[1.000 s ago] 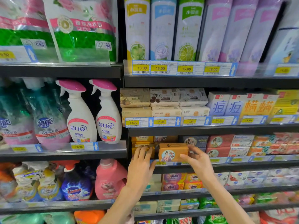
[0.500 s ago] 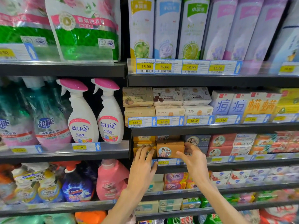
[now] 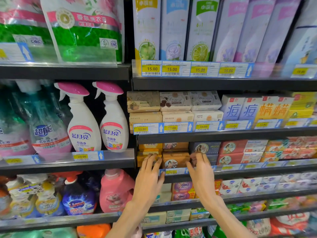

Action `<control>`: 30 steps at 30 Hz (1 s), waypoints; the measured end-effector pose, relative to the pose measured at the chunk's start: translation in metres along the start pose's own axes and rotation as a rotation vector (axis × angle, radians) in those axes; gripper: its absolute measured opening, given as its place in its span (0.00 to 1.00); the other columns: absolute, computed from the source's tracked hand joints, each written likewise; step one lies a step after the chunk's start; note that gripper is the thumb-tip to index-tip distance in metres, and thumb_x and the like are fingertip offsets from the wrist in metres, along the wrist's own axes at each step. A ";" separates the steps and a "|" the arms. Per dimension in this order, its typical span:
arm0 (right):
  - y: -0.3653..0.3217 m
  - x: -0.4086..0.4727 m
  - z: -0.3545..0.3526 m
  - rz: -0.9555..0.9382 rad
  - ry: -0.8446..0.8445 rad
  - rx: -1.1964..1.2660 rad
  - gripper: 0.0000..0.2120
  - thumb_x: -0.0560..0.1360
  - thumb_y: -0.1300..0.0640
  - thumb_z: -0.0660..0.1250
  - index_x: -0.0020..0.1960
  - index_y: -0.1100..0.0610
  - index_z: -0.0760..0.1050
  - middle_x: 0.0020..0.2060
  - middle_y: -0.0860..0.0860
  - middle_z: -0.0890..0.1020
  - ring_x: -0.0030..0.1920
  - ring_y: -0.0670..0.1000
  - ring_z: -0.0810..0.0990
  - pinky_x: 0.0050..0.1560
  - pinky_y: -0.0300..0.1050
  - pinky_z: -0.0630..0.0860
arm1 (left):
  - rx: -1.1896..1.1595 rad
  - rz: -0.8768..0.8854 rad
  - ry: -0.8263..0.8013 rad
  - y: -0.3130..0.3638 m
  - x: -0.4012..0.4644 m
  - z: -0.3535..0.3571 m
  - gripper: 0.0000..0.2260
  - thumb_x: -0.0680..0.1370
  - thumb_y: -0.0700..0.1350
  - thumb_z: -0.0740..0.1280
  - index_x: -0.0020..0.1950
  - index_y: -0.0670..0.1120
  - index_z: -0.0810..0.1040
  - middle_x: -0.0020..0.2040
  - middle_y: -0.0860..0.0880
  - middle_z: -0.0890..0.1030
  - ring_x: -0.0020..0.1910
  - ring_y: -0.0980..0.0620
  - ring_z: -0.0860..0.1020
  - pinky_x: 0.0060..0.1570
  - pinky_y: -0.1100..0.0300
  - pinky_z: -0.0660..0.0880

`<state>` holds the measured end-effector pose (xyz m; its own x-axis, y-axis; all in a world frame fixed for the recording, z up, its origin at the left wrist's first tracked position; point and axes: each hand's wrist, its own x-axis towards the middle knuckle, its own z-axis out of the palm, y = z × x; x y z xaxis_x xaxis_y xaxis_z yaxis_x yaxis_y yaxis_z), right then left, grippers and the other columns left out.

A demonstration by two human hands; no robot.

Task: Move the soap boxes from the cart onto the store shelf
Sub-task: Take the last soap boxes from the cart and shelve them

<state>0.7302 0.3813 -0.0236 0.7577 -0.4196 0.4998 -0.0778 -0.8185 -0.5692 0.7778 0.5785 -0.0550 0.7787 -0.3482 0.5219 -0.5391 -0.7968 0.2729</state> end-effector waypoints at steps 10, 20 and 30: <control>-0.018 -0.020 0.031 -0.434 -0.182 -0.236 0.15 0.76 0.46 0.65 0.60 0.48 0.80 0.54 0.43 0.84 0.53 0.46 0.82 0.56 0.44 0.78 | -0.015 0.018 -0.017 -0.002 0.001 -0.003 0.23 0.78 0.53 0.68 0.72 0.48 0.73 0.73 0.50 0.71 0.74 0.50 0.67 0.64 0.55 0.77; -0.026 -0.023 0.019 -0.432 -0.213 -0.178 0.13 0.79 0.45 0.62 0.60 0.46 0.79 0.56 0.42 0.81 0.57 0.44 0.78 0.58 0.42 0.75 | -0.022 0.048 0.025 -0.001 -0.012 -0.024 0.21 0.80 0.52 0.64 0.72 0.49 0.71 0.73 0.51 0.71 0.76 0.52 0.65 0.71 0.55 0.71; -0.093 -0.078 0.054 -0.809 -0.402 0.135 0.11 0.78 0.46 0.61 0.53 0.47 0.81 0.48 0.42 0.82 0.50 0.46 0.80 0.49 0.42 0.77 | 0.095 -0.200 0.188 -0.022 -0.149 -0.098 0.16 0.80 0.47 0.66 0.67 0.48 0.76 0.67 0.51 0.76 0.70 0.50 0.72 0.70 0.56 0.69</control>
<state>0.7133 0.5120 -0.0452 0.7187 0.4517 0.5286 0.6328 -0.7400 -0.2279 0.6426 0.6962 -0.0594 0.7886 -0.0895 0.6084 -0.3418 -0.8862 0.3128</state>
